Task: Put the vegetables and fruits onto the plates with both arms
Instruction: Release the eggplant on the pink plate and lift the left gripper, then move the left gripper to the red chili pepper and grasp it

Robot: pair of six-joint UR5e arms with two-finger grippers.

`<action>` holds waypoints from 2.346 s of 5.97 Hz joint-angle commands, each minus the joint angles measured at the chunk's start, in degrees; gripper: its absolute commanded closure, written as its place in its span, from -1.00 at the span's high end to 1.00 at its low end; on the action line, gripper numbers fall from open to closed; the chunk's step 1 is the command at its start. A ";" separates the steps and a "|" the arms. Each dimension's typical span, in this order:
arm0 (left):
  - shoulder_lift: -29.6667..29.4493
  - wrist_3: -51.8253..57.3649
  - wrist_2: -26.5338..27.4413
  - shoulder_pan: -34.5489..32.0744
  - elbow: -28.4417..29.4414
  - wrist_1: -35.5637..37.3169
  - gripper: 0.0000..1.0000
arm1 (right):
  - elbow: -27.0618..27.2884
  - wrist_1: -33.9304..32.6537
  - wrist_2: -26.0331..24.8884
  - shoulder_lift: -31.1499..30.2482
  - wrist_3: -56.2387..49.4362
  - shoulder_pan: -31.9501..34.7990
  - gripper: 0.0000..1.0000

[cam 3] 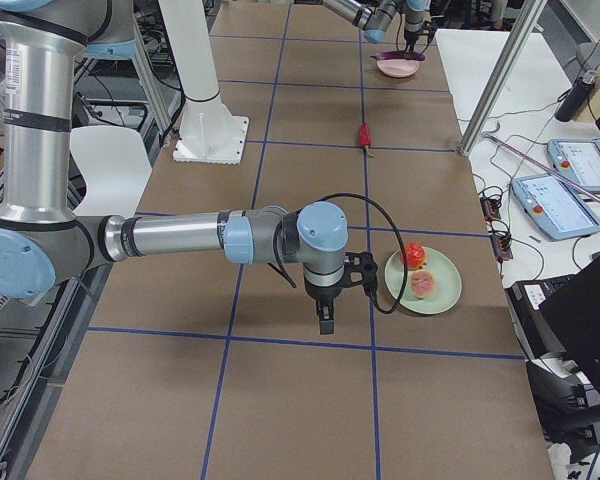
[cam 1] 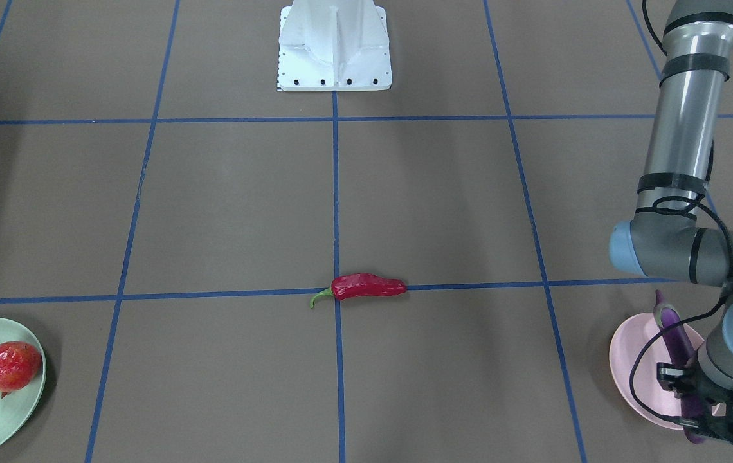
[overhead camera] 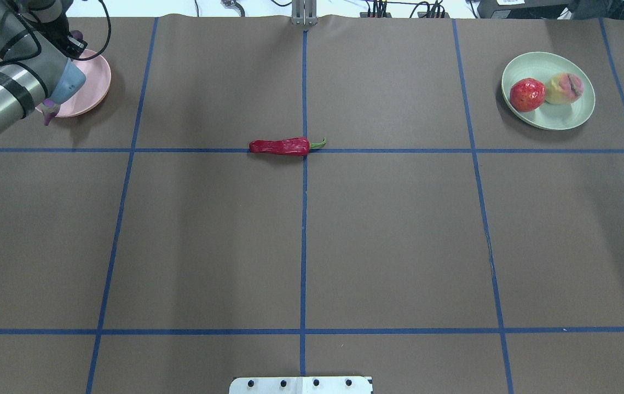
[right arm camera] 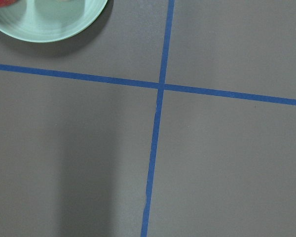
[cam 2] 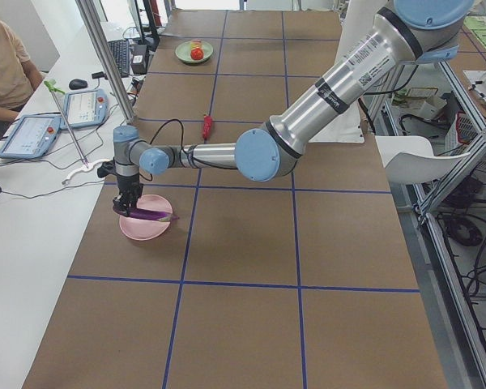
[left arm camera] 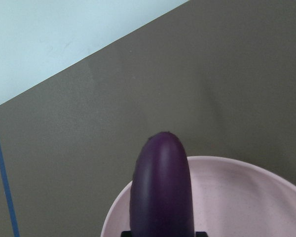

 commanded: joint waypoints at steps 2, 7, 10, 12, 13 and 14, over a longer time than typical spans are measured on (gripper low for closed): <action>1.38 -11.11 -7.87 0.20 -13.16 7.30 1.00 | 0.09 0.00 0.00 0.06 0.00 0.00 1.00; -3.15 -54.95 -7.55 19.24 -29.13 12.36 1.00 | 0.09 0.09 0.00 0.15 0.00 0.00 1.00; -4.67 -90.08 -0.04 26.36 -31.07 12.80 1.00 | 0.09 0.09 -0.09 0.24 0.00 0.00 1.00; -9.82 -107.83 0.45 27.79 -25.06 12.89 1.00 | 0.09 0.09 -0.09 0.24 -0.09 0.00 1.00; -12.48 -111.13 0.62 27.80 -20.74 12.63 1.00 | 0.09 0.09 -0.09 0.24 -0.09 0.00 1.00; -12.50 -111.42 3.32 27.71 -19.83 12.11 1.00 | 0.09 0.09 -0.09 0.24 -0.17 0.00 1.00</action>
